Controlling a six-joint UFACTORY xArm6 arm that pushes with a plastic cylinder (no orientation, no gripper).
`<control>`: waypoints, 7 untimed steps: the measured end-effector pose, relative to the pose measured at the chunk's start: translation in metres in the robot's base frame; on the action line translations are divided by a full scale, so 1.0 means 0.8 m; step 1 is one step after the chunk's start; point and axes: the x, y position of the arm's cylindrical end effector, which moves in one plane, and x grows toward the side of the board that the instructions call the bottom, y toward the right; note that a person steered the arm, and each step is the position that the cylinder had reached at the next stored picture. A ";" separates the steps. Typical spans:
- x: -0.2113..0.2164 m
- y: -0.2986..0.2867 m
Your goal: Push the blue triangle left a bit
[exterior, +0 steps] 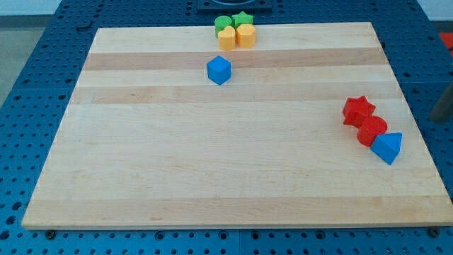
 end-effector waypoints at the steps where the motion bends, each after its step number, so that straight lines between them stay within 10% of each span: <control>1: 0.059 -0.052; 3: 0.111 -0.206; 7: 0.101 -0.088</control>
